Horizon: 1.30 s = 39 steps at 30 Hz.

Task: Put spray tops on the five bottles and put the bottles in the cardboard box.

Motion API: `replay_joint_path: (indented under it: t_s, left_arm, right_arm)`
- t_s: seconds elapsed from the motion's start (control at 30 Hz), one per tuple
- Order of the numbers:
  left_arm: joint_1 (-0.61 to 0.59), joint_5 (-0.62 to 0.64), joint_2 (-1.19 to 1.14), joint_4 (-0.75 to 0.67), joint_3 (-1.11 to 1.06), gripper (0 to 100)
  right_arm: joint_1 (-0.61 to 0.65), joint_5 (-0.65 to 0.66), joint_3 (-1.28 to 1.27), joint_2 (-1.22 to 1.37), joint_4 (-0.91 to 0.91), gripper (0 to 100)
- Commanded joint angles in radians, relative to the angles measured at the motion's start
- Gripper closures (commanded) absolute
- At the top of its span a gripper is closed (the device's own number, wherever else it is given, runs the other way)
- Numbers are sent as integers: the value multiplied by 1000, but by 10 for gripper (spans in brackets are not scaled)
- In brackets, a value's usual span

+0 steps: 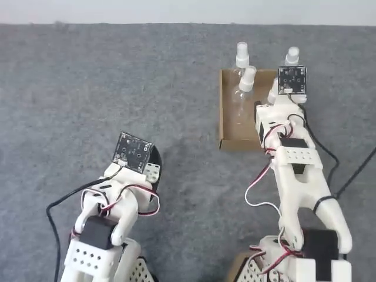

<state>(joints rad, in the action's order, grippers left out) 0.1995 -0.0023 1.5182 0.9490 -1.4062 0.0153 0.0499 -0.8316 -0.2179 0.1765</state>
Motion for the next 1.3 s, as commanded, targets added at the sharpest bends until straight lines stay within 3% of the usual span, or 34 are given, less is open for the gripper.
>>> replay_joint_path:
  t_s: [0.0,0.77,1.0,1.27]
  left_arm:
    - [-5,6,11,-28,10,987]
    - [-5,6,11,-28,8,987]
    - [-5,6,11,-28,8,987]
    - [-5,6,11,-28,8,987]
  right_arm:
    - [-7,-12,8,-7,-21,993]
    - [-4,-6,8,-10,-12,991]
    - [15,-6,6,-10,-10,850]
    - [38,-6,9,-10,-10,838]
